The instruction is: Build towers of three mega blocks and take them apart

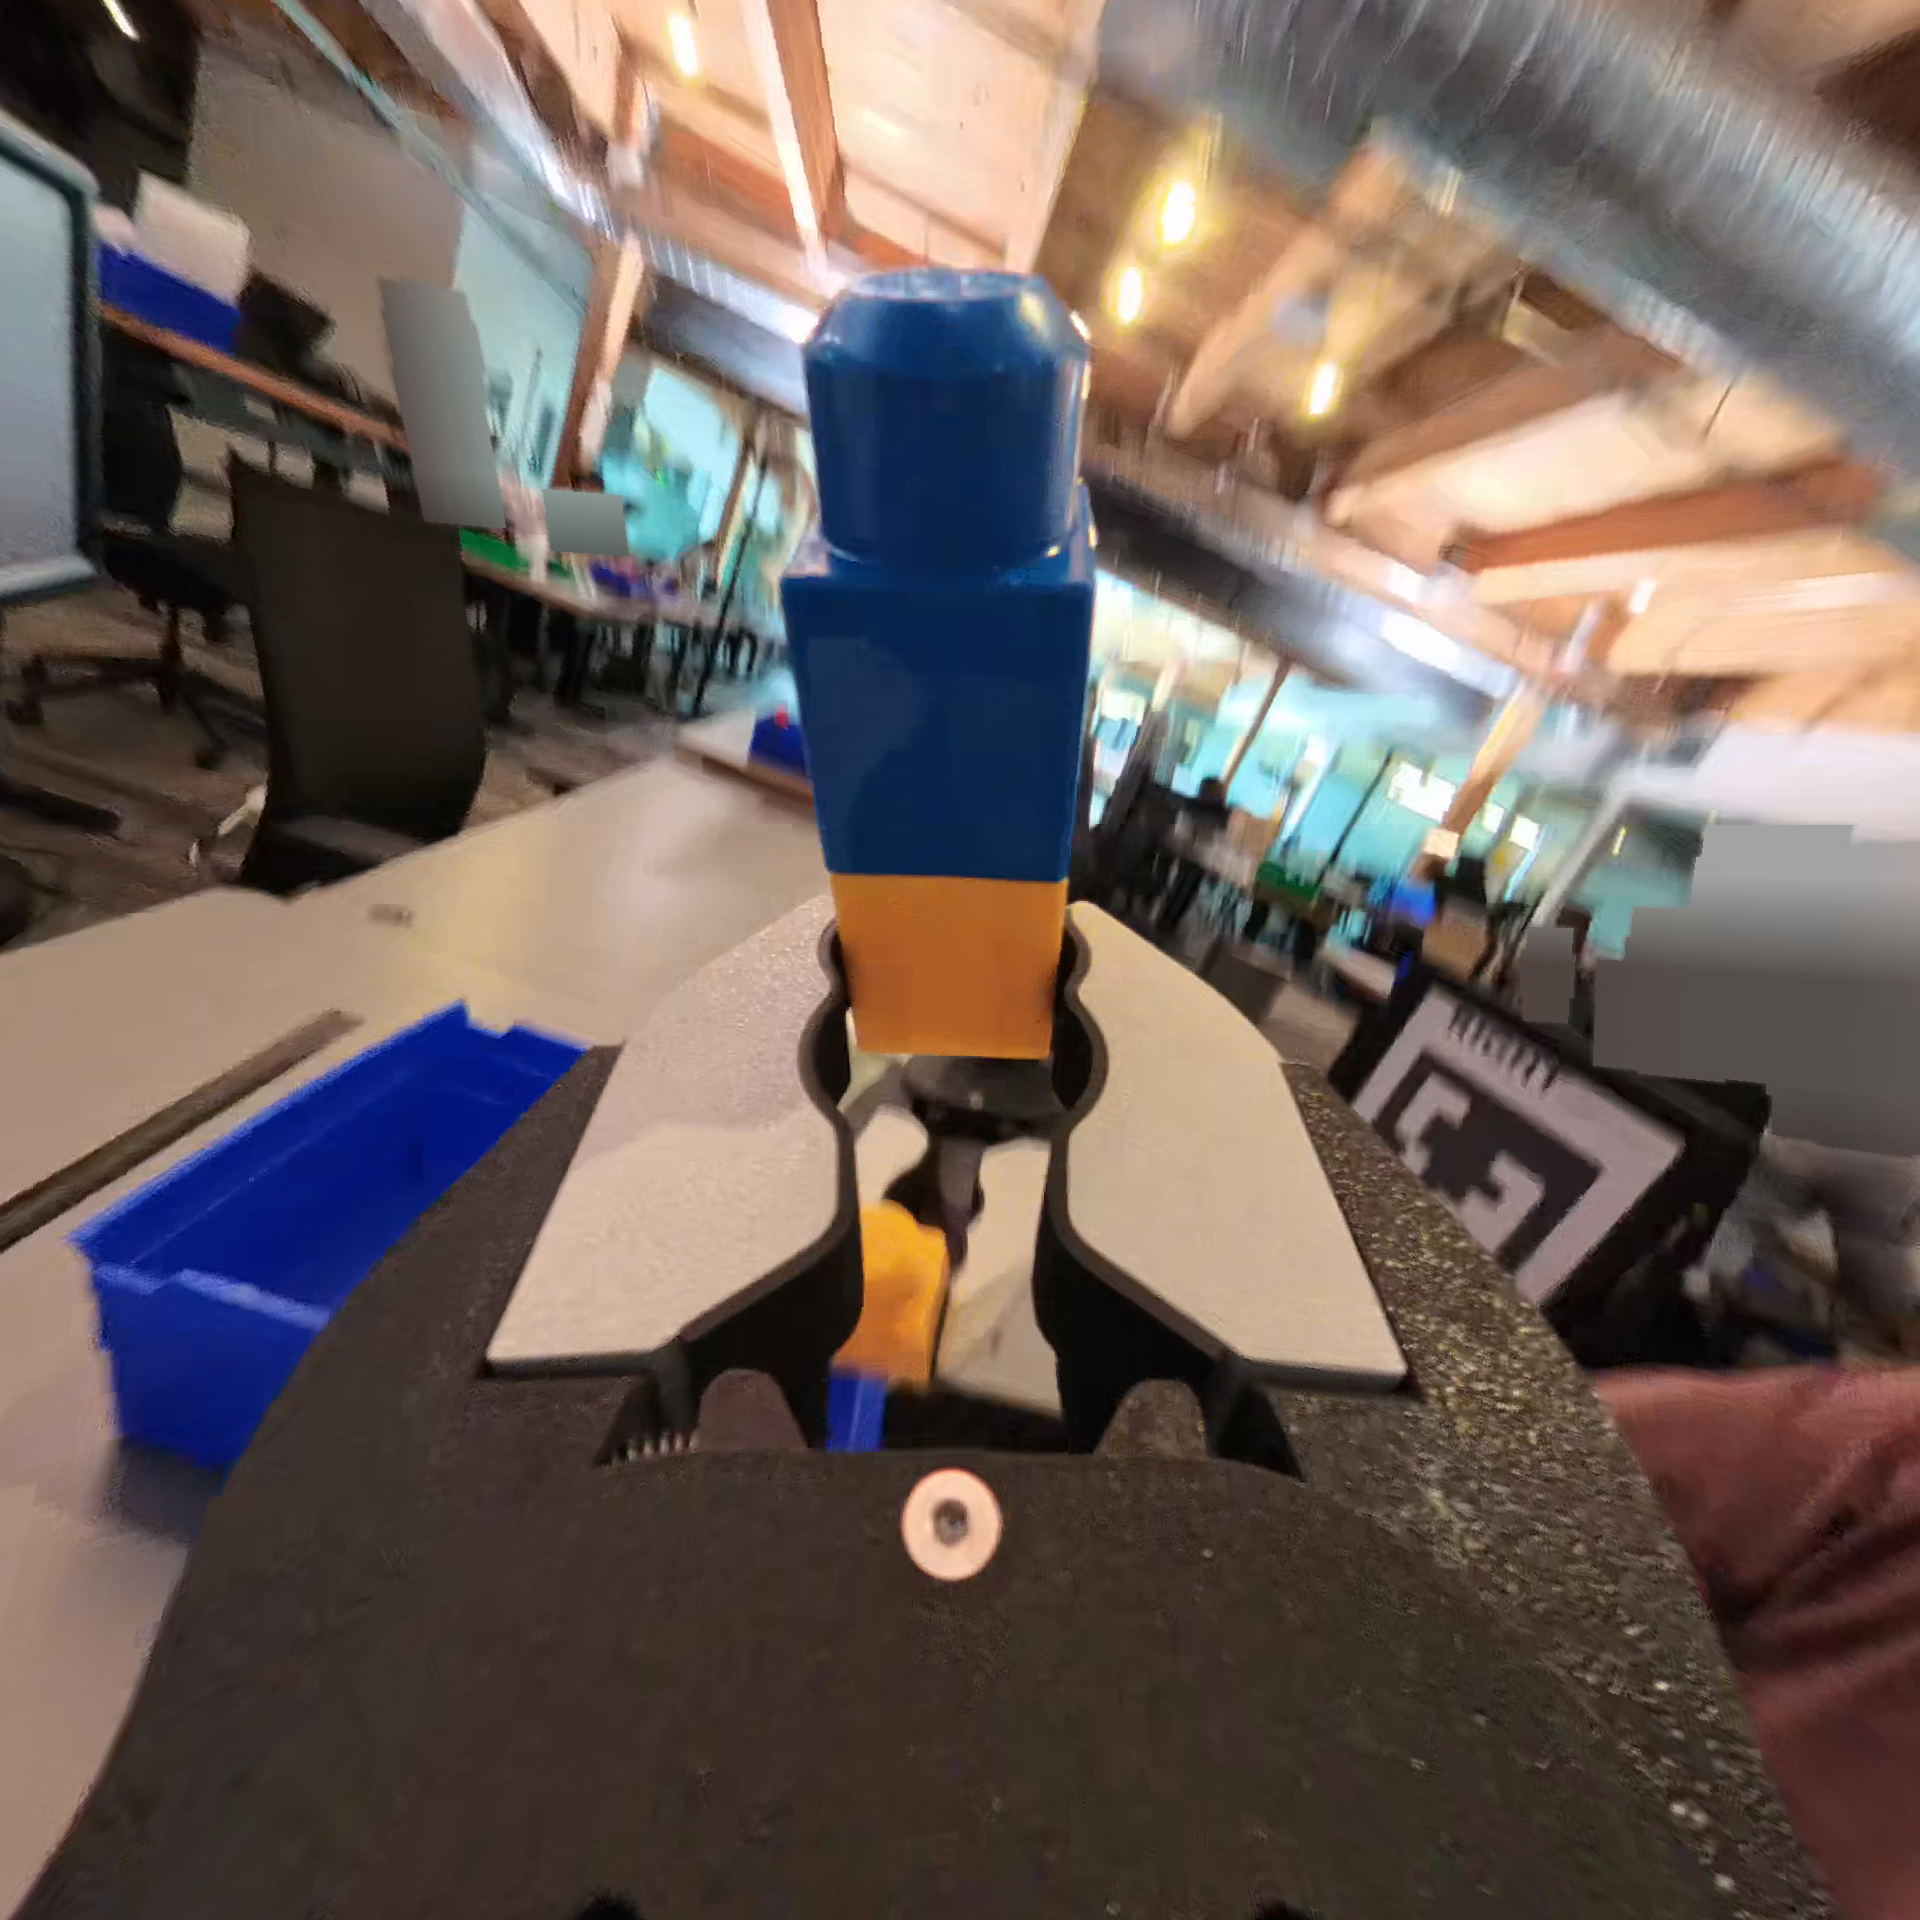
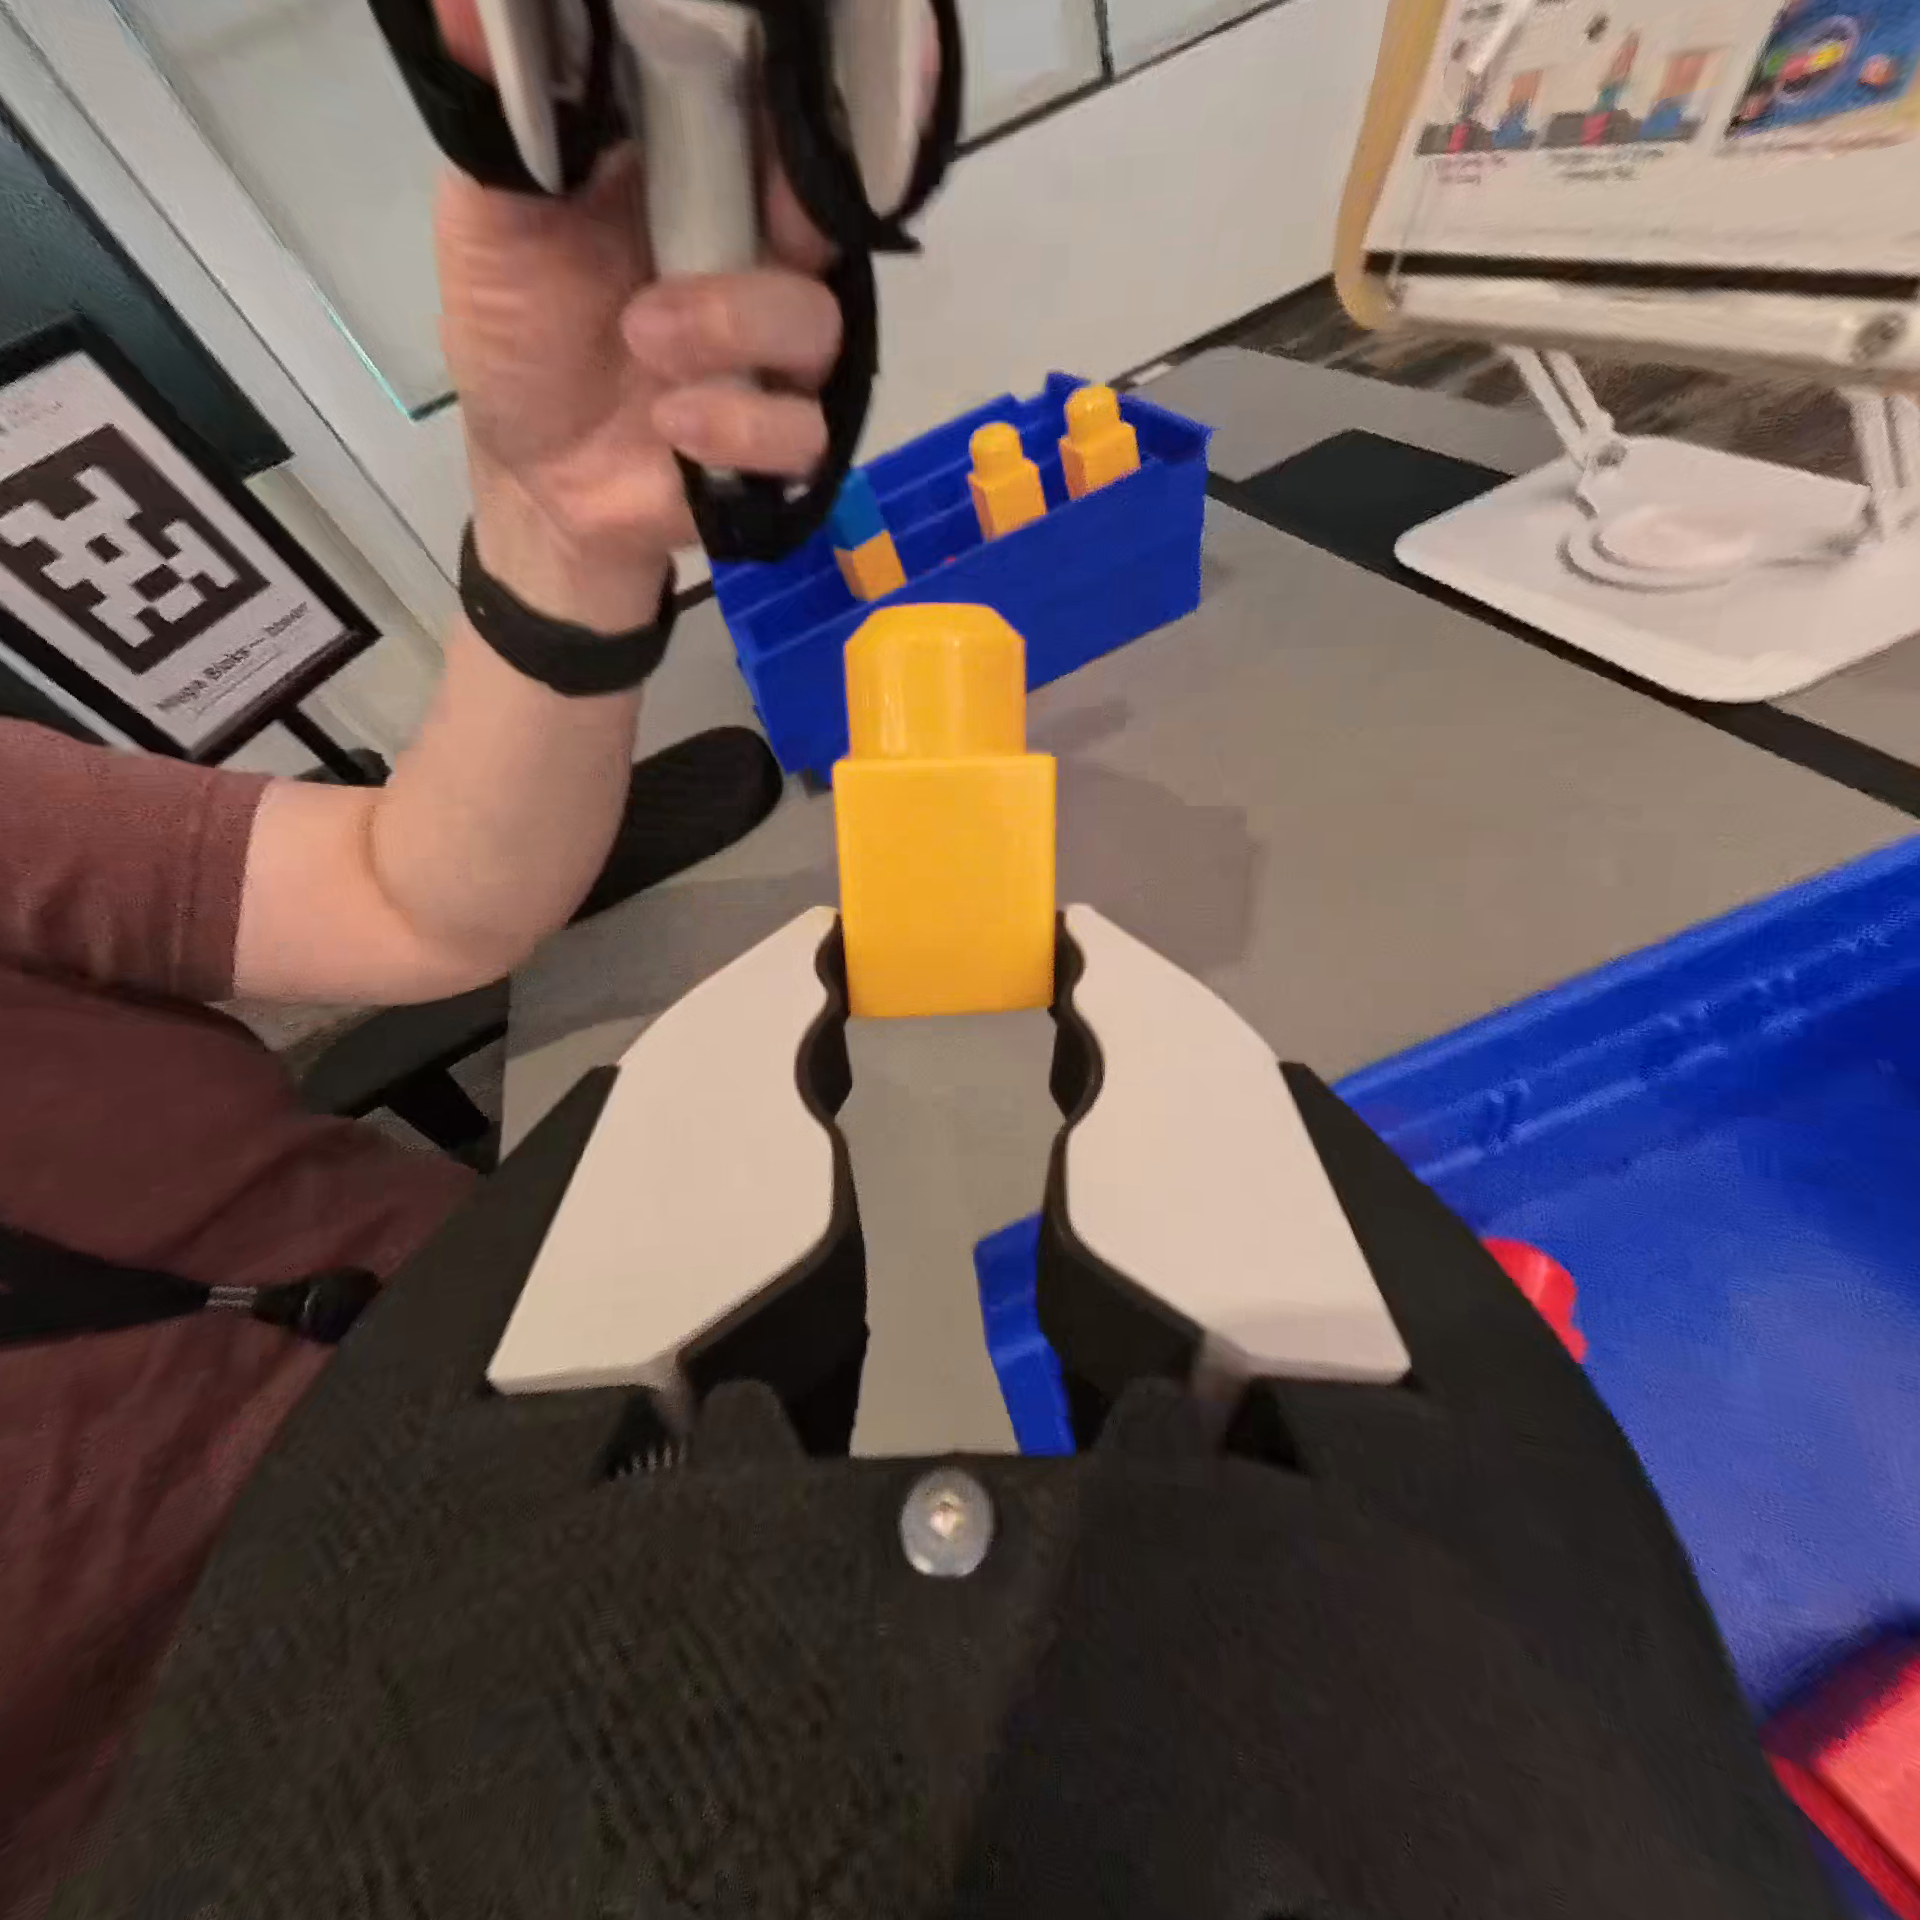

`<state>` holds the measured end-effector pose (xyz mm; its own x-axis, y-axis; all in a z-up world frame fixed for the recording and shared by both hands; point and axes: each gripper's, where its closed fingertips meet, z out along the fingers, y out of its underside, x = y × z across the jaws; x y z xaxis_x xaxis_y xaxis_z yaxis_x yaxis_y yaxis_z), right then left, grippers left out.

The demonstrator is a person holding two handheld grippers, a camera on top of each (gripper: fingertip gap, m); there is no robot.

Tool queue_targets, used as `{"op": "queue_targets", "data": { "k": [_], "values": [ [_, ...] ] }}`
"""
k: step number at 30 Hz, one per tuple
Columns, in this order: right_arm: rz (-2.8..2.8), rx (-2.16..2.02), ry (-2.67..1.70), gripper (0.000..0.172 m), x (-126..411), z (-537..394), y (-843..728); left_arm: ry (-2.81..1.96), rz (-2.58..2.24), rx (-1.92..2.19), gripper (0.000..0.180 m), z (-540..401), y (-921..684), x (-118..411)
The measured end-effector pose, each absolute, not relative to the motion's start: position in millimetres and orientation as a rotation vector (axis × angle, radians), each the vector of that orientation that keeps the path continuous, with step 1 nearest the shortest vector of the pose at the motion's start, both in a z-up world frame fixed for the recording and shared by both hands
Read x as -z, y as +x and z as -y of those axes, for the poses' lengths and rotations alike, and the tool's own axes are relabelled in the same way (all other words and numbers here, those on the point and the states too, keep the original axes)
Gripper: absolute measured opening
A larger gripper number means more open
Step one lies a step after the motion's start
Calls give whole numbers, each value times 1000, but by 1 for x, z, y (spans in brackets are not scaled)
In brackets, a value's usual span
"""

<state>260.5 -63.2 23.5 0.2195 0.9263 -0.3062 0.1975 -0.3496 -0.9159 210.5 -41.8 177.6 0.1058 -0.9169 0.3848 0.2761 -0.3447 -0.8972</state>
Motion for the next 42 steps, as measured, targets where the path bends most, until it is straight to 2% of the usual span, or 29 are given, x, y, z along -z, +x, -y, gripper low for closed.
{"op": "queue_targets", "data": {
  "k": [3,6,8,12,15,16,17,19,22,24,28,29,30,32,36,39,40,41,42],
  "values": [
    [739,-876,-1924,37,3,5,328,-1505,-885,1230,36,38,215,-151],
    [610,-618,-2085,41,30,-27,378,-1602,-970,1213,36,42,222,-125],
    [605,-642,-1927,66,-4,-28,365,-1631,-1022,1228,36,47,228,-111],
    [736,-1212,-1512,73,-109,26,280,-1701,-1143,1239,36,55,248,-83],
    [866,-1297,-1541,80,-123,34,243,-1714,-1210,1266,36,64,262,-76],
    [930,-1328,-1540,44,-124,38,236,-1738,-1234,1259,37,67,264,-73],
    [948,-1374,-1534,36,-127,41,232,-1738,-1247,1270,37,69,265,-72],
    [866,-1428,-1472,36,-143,36,235,-1729,-1218,1368,36,73,264,-78],
    [575,-1570,-1259,36,-189,16,280,-1807,-1338,1287,36,84,264,-47],
    [573,-1308,-1439,36,-159,-11,304,-1760,-1243,1422,36,83,259,-58],
    [807,-770,-2012,37,-15,-30,343,-1734,-1143,1458,36,70,238,-68],
    [840,-649,-2079,44,11,-30,353,-1737,-1134,1480,36,70,236,-69],
    [870,-530,-2076,66,25,-31,360,-1749,-1135,1506,36,70,235,-69],
    [1005,-495,-1861,80,14,-12,339,-1790,-1139,1563,36,71,237,-66],
    [1243,-478,-1354,86,-58,56,271,-1836,-1206,1687,36,83,253,-60],
    [1333,-346,-1170,97,-84,77,245,-1830,-1252,1720,36,91,265,-60],
    [1358,-327,-1161,88,-84,80,240,-1815,-1269,1752,36,96,267,-62],
    [1371,-315,-1159,70,-84,80,238,-1813,-1289,1782,37,101,268,-63],
    [1381,-329,-1159,69,-84,81,238,-1815,-1285,1793,37,103,268,-64]
  ]
}}
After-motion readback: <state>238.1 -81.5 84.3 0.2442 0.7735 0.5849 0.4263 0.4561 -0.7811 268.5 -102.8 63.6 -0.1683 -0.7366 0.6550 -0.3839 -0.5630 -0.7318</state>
